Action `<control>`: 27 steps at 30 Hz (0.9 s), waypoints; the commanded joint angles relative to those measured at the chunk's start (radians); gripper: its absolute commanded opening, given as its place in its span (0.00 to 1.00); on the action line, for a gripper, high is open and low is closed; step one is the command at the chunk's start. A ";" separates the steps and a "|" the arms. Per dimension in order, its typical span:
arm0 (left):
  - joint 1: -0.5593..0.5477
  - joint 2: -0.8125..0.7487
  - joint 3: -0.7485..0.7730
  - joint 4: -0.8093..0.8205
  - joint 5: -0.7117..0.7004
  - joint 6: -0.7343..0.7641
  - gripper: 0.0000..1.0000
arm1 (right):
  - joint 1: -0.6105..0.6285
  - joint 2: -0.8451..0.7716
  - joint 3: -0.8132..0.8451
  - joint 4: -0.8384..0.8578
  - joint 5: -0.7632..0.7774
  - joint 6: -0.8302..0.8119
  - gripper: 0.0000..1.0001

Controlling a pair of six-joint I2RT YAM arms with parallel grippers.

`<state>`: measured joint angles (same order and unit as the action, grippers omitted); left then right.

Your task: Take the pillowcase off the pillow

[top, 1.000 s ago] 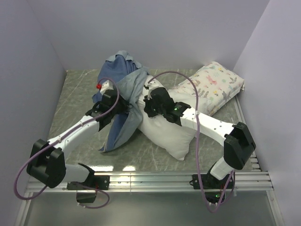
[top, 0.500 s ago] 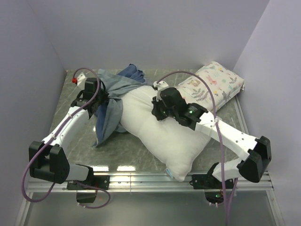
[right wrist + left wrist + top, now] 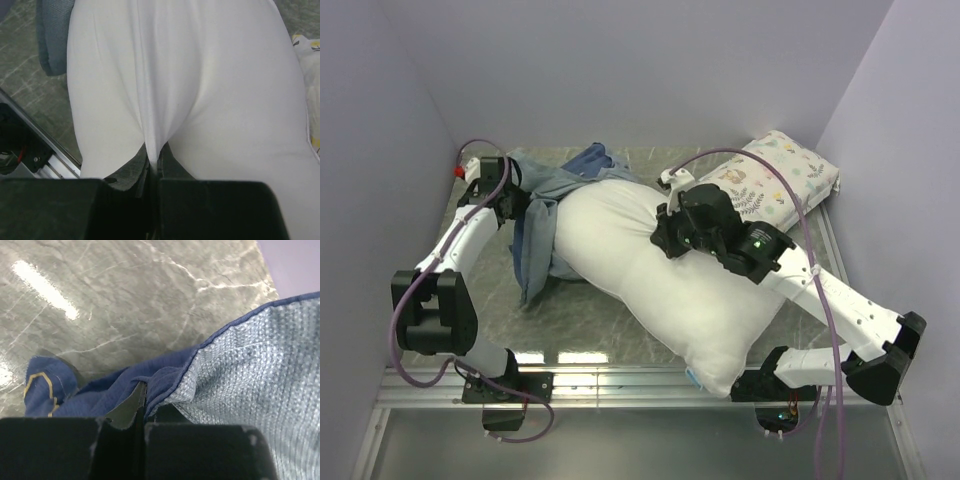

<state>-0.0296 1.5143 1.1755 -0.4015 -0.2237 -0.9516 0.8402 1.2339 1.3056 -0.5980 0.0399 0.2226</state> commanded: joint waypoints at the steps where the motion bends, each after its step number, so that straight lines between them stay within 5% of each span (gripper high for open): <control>1: 0.092 0.043 0.065 0.030 -0.126 -0.004 0.00 | -0.004 -0.131 0.126 0.056 0.028 -0.019 0.00; 14: 0.226 0.113 0.075 -0.022 -0.143 -0.050 0.00 | -0.004 -0.143 0.191 0.027 0.046 -0.022 0.00; 27: 0.232 0.173 0.096 -0.014 -0.114 -0.038 0.00 | -0.006 -0.155 0.284 -0.006 0.071 -0.023 0.00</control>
<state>0.1215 1.6497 1.2346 -0.5209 -0.1162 -1.0080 0.8463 1.2121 1.4494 -0.7071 0.0288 0.2180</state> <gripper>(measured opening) 0.034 0.046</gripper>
